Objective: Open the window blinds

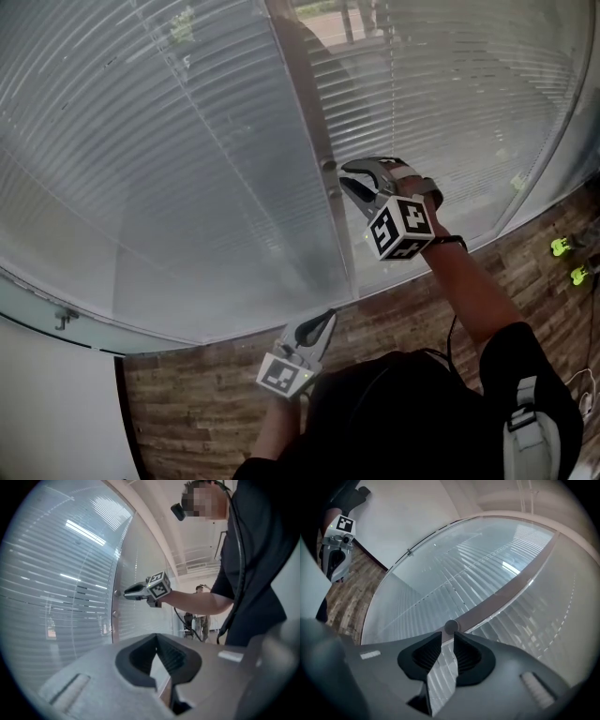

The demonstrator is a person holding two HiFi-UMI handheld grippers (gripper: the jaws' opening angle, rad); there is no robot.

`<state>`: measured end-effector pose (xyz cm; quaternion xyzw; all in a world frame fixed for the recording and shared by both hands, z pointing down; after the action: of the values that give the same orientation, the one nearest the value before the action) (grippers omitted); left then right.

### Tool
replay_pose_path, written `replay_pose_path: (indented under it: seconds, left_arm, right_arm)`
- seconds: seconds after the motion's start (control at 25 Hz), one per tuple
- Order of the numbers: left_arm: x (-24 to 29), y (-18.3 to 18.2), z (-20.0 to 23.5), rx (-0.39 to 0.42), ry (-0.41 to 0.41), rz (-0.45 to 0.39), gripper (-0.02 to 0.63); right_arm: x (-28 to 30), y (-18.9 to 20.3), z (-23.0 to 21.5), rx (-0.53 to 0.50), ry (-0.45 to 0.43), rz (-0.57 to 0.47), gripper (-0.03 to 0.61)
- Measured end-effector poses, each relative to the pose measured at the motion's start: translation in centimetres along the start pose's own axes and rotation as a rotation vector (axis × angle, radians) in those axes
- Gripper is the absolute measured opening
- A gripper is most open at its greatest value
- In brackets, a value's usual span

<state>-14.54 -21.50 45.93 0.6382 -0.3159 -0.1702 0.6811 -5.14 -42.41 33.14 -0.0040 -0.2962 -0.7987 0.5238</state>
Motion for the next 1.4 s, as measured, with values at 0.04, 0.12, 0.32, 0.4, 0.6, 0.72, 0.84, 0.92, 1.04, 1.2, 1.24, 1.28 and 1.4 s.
replay_pose_path:
  seconds: [0.04, 0.12, 0.32, 0.4, 0.6, 0.72, 0.84, 0.92, 1.04, 1.2, 1.24, 1.28, 1.4]
  left_arm:
    - [0.0, -0.2, 0.0, -0.001, 0.0, -0.006, 0.005]
    - [0.0, -0.3, 0.1, -0.007, 0.0, -0.004, 0.003]
    - [-0.1, -0.1, 0.1, -0.024, 0.006, -0.003, 0.003]
    - [-0.4, -0.4, 0.2, -0.035, 0.003, -0.023, 0.003]
    - [-0.9, -0.2, 0.3, -0.027, -0.019, -0.012, 0.003]
    - [-0.9, 0.1, 0.5, -0.035, -0.023, -0.006, 0.005]
    - [-1.0, 0.0, 0.7, -0.035, -0.027, -0.012, 0.005]
    - [-1.1, 0.0, 0.7, -0.033, -0.027, -0.01, 0.005]
    - [-1.1, 0.2, 0.8, -0.031, -0.03, -0.004, 0.003]
    - [-1.4, 0.1, 0.9, -0.026, -0.038, -0.008, 0.003]
    - [-1.4, 0.1, 0.9, -0.027, -0.04, -0.008, 0.003]
    - [-1.4, 0.1, 0.8, -0.03, -0.041, -0.007, 0.003]
    - [-1.5, 0.2, 0.7, -0.029, -0.043, -0.004, 0.005]
  right_arm:
    - [0.2, -0.1, -0.1, -0.023, 0.01, 0.01, 0.092]
    - [0.7, -0.2, -0.2, -0.074, 0.035, 0.032, 0.111]
    - [1.8, -1.3, -0.2, -0.184, 0.066, 0.061, 0.145]
    - [2.4, -1.6, -0.1, -0.206, 0.072, 0.066, 0.146]
    - [3.1, -2.0, 0.1, -0.259, 0.099, 0.082, 0.146]
    - [3.2, -1.9, 0.1, -0.269, 0.115, 0.092, 0.135]
    - [3.3, -2.0, 0.0, -0.28, 0.123, 0.1, 0.135]
    - [3.4, -2.1, 0.1, -0.283, 0.123, 0.102, 0.135]
    - [3.4, -2.0, 0.1, -0.277, 0.129, 0.101, 0.133]
    - [3.4, -2.1, -0.1, -0.217, 0.127, 0.091, 0.133]
    - [3.3, -2.1, -0.2, -0.186, 0.122, 0.087, 0.133]
    - [3.3, -2.2, -0.3, -0.154, 0.117, 0.083, 0.133]
    - [3.2, -2.2, -0.5, -0.055, 0.101, 0.077, 0.133]
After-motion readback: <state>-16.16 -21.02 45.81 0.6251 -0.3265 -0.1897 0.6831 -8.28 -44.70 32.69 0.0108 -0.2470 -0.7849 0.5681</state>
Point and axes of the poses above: the fingertips, and each gripper's own axes: x forward along the fingers, z to its left, y out of its underside, the point moved 4 cm from there along -x, backward along the fingers, and after that the axes turned 10 degrees about z, right-handed, at the moved point
